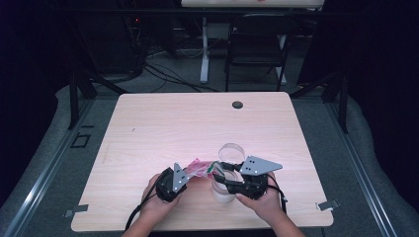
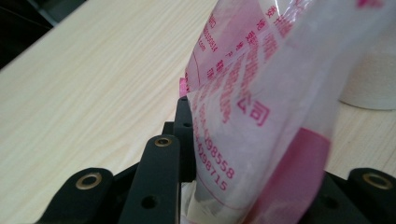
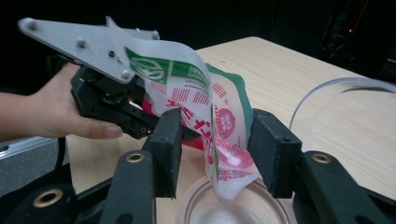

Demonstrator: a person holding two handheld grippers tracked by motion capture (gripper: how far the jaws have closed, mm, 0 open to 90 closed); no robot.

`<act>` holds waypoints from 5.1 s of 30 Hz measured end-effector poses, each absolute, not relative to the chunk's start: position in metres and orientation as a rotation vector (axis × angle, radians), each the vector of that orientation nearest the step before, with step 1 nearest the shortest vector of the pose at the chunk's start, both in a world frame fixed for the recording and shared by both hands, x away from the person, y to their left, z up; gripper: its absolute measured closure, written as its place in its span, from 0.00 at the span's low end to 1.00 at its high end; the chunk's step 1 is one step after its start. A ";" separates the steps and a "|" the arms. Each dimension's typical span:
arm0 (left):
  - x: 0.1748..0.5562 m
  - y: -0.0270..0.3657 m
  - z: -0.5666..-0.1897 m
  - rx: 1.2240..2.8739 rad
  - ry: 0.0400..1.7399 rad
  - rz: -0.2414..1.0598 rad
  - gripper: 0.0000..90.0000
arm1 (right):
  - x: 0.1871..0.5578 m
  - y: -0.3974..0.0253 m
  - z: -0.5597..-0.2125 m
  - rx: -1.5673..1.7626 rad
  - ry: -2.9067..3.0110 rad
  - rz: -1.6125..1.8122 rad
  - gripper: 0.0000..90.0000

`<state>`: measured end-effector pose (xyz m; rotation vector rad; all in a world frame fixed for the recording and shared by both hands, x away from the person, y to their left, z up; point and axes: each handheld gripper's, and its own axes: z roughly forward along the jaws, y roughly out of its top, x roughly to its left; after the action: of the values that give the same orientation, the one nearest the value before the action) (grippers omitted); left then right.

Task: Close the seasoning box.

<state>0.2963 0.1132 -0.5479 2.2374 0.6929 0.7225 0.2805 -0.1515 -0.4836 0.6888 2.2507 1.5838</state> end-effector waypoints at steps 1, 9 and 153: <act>0.297 0.114 -0.549 2.236 0.703 0.705 0.84 | 0.281 -0.153 -0.483 0.688 2.246 1.596 0.60; 0.305 0.123 -0.551 2.170 0.779 0.580 0.84 | 0.282 -0.160 -0.482 0.715 2.231 1.620 0.58; 0.300 0.251 -0.517 1.777 1.193 0.743 0.44 | 0.309 -0.200 -0.480 0.828 2.127 1.481 0.77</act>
<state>0.2999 0.2513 -0.5174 1.7766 1.1930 0.7433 0.3093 -0.2004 -0.4804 0.8276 2.1269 1.4814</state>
